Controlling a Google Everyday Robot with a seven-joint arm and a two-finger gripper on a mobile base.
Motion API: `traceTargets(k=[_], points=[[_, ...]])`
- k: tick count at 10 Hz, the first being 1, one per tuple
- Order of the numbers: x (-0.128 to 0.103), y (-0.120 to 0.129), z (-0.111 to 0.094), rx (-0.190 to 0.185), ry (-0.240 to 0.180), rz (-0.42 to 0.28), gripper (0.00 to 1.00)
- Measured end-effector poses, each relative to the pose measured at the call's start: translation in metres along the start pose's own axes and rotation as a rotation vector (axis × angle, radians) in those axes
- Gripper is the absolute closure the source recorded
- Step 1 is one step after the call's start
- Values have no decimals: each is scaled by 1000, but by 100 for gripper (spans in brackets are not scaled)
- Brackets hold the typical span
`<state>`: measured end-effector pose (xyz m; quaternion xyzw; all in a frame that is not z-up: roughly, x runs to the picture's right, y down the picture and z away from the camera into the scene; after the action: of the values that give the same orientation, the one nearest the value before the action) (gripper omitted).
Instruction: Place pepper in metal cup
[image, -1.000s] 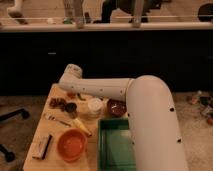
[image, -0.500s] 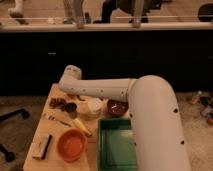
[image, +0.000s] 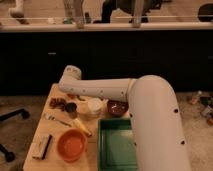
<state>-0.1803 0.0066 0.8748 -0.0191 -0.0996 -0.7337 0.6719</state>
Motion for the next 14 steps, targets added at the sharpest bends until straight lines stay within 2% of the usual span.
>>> traceTargets(k=[1,3,4,5,6,7,8,9,10,12,14], points=[[1,-5,-7,0,26,-11,90],[4,-24,-46,10,126,-52,90],[2,-30,-57,14,154,-63,90],[-5,-41,-72,27,198,-89,90],[-11,-49,-81,54,224,-100,90],[-16,-53,-85,95,243,-100,90],[-22,-55,-87,155,261,-94,90],[-29,-54,-81,205,269,-79,90],[-34,-56,-72,239,275,-73,90],[-39,-58,-59,293,289,-66,90],[-38,-61,-52,324,305,-58,90]])
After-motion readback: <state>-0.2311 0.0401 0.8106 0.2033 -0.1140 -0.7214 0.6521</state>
